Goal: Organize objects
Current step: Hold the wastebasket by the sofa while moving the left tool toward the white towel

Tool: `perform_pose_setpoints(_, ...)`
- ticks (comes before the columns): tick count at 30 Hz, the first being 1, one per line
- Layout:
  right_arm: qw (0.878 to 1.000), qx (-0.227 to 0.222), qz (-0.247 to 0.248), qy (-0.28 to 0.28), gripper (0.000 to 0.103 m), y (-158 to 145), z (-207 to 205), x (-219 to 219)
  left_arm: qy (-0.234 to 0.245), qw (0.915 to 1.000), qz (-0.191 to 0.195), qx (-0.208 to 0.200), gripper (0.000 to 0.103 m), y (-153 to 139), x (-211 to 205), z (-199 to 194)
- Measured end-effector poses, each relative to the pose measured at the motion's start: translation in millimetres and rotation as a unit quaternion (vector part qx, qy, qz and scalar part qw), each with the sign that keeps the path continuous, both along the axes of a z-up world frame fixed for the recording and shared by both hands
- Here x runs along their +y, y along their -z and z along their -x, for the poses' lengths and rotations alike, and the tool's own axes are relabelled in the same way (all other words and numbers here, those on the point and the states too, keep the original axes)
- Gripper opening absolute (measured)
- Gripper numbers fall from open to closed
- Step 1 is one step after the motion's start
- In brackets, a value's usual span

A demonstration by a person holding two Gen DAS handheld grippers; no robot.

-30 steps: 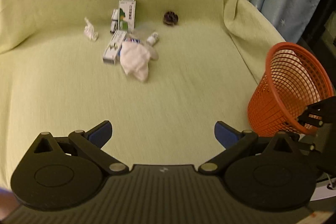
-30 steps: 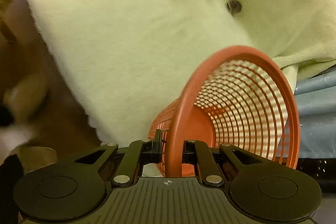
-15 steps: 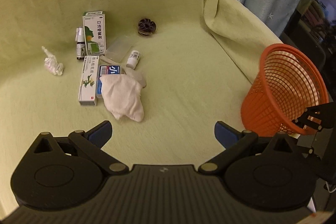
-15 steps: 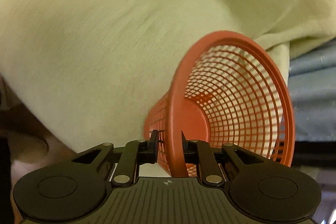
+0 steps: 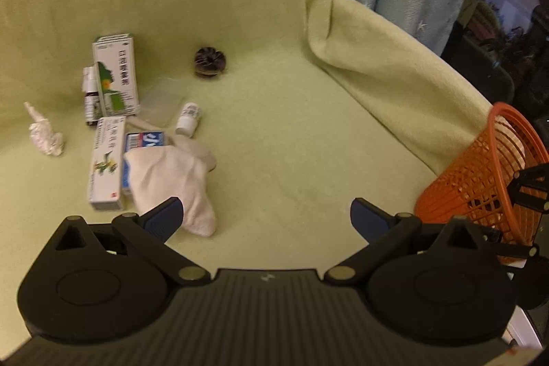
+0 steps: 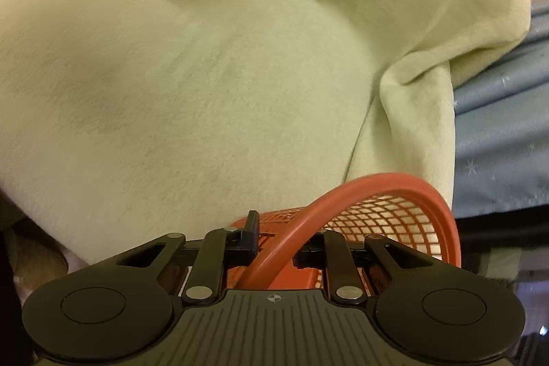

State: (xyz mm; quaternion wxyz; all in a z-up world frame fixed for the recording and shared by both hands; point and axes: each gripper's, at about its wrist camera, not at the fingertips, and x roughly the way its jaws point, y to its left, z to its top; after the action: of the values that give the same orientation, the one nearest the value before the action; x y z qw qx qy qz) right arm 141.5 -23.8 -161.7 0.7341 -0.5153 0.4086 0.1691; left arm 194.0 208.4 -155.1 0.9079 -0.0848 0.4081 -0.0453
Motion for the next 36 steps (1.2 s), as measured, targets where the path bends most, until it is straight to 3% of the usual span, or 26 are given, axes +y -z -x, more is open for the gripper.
perform_pose_setpoints(5,0.998,-0.034,0.045,-0.018,0.014,12,0,5,0.02,0.9988,0.01,-0.042,0.102,14,-6,5)
perform_pose_setpoints(10,0.996,-0.055,0.05,0.042,0.016,29,4,11,0.033,0.9957,0.025,-0.082,0.102,24,-3,29)
perform_pose_setpoints(14,0.996,-0.057,0.042,0.063,0.015,39,23,18,0.027,0.9965,0.028,-0.074,0.102,19,4,54)
perform_pose_setpoints(18,0.994,-0.078,0.051,0.053,0.009,35,32,22,0.032,0.9956,0.004,-0.088,0.102,10,14,71)
perform_pose_setpoints(22,0.992,-0.096,0.077,0.032,0.009,41,39,31,0.023,0.9958,0.006,-0.089,0.102,8,30,82)
perform_pose_setpoints(26,0.991,-0.076,0.11,0.03,0.01,58,32,43,0.015,0.9957,0.01,-0.091,0.102,12,44,84)
perform_pose_setpoints(31,0.989,-0.109,0.097,0.031,0.008,69,17,58,0.014,0.9964,0.014,-0.082,0.102,21,57,73)
perform_pose_setpoints(36,0.982,-0.178,0.054,0.029,0.008,73,4,68,0.015,0.9963,0.007,-0.085,0.102,21,66,65)
